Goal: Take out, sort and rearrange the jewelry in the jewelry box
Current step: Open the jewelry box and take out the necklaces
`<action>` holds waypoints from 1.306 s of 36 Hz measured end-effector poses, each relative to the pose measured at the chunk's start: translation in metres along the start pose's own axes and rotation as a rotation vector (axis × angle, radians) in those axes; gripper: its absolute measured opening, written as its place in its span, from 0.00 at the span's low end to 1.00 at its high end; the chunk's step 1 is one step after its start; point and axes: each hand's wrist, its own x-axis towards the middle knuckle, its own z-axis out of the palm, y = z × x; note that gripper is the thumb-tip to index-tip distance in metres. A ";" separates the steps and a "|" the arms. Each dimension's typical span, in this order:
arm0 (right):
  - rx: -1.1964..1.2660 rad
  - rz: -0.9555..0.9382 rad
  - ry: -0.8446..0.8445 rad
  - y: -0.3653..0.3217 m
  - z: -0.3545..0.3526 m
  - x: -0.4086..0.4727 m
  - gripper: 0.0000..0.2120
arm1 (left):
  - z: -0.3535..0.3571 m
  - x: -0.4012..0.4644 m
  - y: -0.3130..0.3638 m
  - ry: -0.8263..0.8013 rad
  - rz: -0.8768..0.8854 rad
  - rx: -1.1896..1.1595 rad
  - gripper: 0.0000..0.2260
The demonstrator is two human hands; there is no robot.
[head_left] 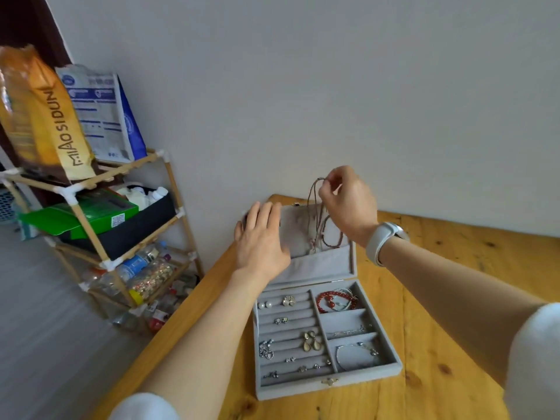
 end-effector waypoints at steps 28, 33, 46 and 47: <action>0.886 0.438 -0.244 -0.034 -0.208 -0.217 0.09 | -0.086 -0.264 0.162 -0.458 -0.137 -1.486 0.21; 0.777 0.371 -0.423 -0.018 -0.221 -0.268 0.08 | -0.063 -0.303 0.163 -0.386 -0.102 -1.137 0.20; 0.883 0.292 -0.767 -0.028 -0.247 -0.292 0.04 | -0.058 -0.341 0.182 -0.229 -0.053 -1.240 0.28; 0.906 0.290 -0.761 -0.029 -0.249 -0.289 0.05 | -0.060 -0.340 0.182 -0.179 -0.048 -1.239 0.29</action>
